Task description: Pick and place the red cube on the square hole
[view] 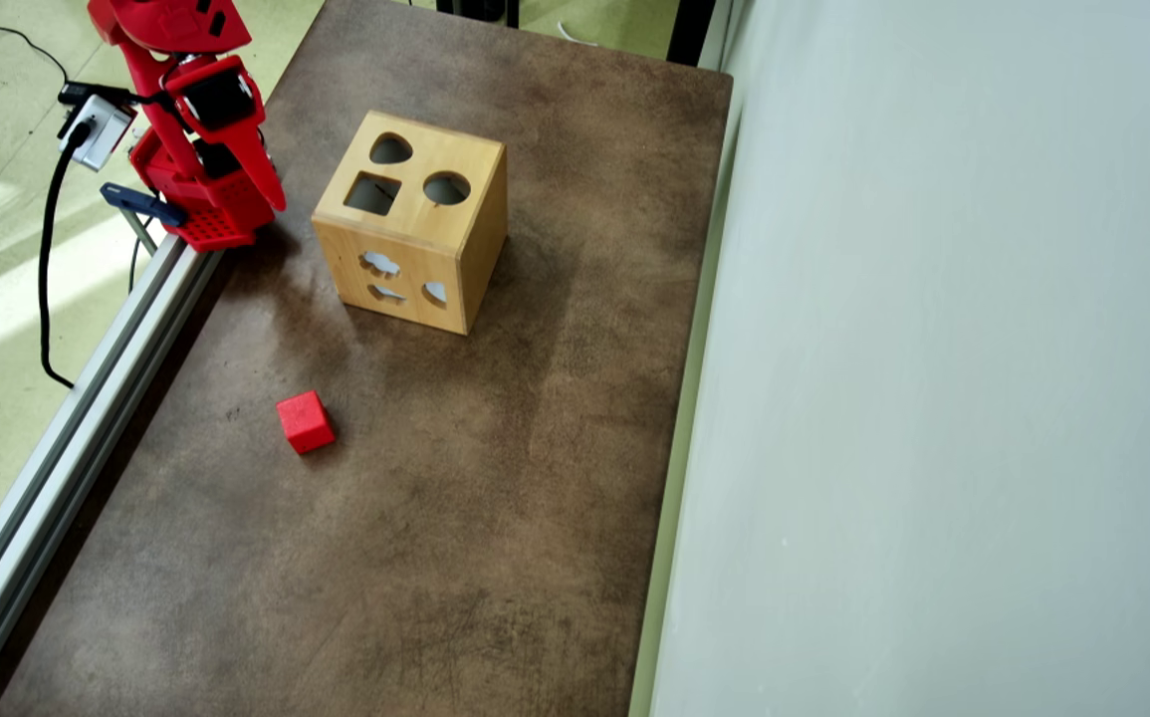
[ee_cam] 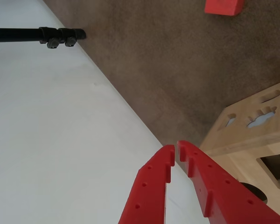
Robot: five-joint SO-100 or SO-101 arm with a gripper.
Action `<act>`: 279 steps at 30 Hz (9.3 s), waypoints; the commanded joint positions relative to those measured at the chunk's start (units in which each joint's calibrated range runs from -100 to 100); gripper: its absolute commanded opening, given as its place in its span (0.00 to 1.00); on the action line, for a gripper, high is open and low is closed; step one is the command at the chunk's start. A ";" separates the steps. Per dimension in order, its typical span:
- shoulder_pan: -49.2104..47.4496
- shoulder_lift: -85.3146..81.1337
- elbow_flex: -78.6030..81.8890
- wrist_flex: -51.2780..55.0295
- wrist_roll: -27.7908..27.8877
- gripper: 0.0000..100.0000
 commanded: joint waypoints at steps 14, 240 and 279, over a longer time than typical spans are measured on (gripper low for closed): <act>0.15 -0.11 13.43 -1.32 -0.15 0.02; -2.22 1.00 20.86 -17.32 -41.27 0.02; -27.26 -5.63 21.13 0.77 -41.90 0.02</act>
